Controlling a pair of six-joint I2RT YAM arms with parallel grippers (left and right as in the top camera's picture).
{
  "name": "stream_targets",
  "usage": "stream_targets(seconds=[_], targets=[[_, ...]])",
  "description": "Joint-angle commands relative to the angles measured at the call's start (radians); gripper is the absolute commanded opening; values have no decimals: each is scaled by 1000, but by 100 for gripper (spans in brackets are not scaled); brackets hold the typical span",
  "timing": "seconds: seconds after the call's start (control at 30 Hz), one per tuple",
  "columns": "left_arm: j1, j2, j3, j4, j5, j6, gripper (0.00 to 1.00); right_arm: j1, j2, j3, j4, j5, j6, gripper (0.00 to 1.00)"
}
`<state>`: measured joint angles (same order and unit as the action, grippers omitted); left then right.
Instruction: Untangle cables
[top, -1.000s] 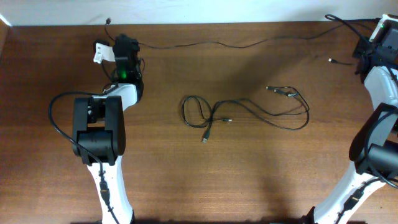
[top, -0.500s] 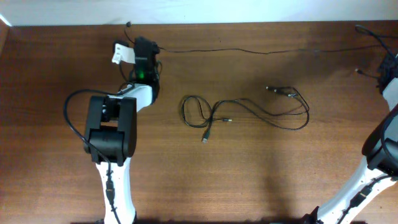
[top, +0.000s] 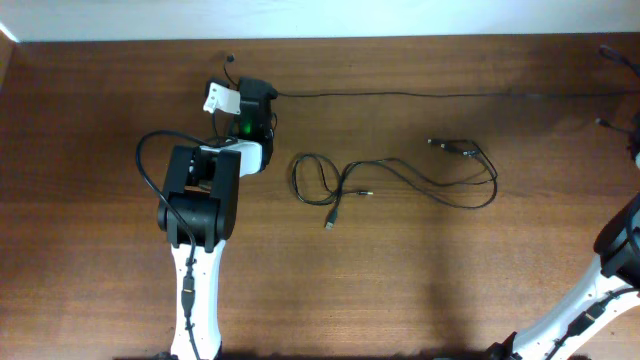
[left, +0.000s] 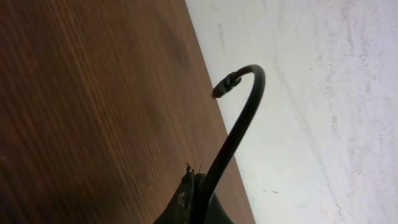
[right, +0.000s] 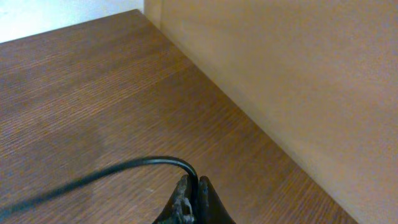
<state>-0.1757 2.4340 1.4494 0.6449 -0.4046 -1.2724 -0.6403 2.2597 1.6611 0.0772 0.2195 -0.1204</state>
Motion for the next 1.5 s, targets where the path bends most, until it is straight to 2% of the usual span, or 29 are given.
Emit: stream_targets(seconds=[0.0, 0.07, 0.1, 0.2, 0.23, 0.27, 0.33, 0.37, 0.4, 0.43, 0.5, 0.53, 0.57, 0.67, 0.7, 0.8, 0.9, 0.97, 1.1, 1.13, 1.23, 1.3, 1.37, 1.47], targets=[[7, 29, 18, 1, -30, 5, 0, -41, 12, 22, 10, 17, -3, 4], [6, 29, 18, 1, -30, 5, 0, -49, 19, 22, 10, 17, -3, 6], [5, 29, 18, 1, -29, 5, 0, -49, 21, 22, 9, 17, -3, 12], [5, 29, 18, 1, -29, 5, 0, -49, 21, 22, 10, 17, -2, 43], [5, 29, 18, 1, -29, 5, 3, -49, 21, 22, 8, 17, -2, 57], [5, 29, 18, 1, -29, 5, 6, -48, 21, 22, 7, 17, -2, 66], [5, 29, 18, 1, -22, 5, 18, -48, 21, 22, 5, 16, -2, 79], [5, 29, 18, 1, -19, 5, 20, -48, 21, 22, 2, 5, -2, 88], [5, 29, 18, 1, -19, 5, 25, -48, 21, 22, -2, -6, -3, 93], [5, 29, 18, 1, -19, 5, 40, -48, 21, 22, -7, -6, -3, 96], [5, 29, 18, 1, -18, 5, 66, -48, 21, 22, -18, -6, -3, 97], [5, 29, 18, 2, -18, 5, 88, -48, 21, 22, -21, -6, -3, 98], [5, 29, 18, 2, -18, 5, 99, -48, 21, 22, -29, -6, -6, 98], [6, 29, 18, 23, 8, 6, 100, -47, 20, 22, -41, -5, -6, 100], [8, 29, 18, 69, 66, 6, 99, -47, 14, 22, -52, -5, -7, 99], [10, 27, 18, 141, 109, 41, 99, -47, -5, 22, -66, -6, -7, 99], [15, 0, 18, 121, 189, 79, 99, -47, -46, 23, -84, -55, -72, 99], [15, -34, 18, 40, 225, 100, 99, -47, -64, 23, -88, -55, -73, 99], [16, -151, 18, -327, 199, 105, 99, -45, -68, 23, -124, -55, -61, 99], [17, -192, 18, -408, 195, 157, 99, -45, -68, 23, -134, -55, -48, 99], [19, -302, 18, -634, 85, 191, 99, -45, -71, 23, -157, -89, -42, 99], [20, -339, 19, -686, 43, 216, 99, -42, -72, 23, -165, -108, -21, 99], [28, -361, 49, -729, 49, 351, 99, -33, -73, 23, -168, -137, -20, 99], [28, -361, 111, -822, 50, 432, 99, -14, -73, 23, -168, -138, -21, 99]])
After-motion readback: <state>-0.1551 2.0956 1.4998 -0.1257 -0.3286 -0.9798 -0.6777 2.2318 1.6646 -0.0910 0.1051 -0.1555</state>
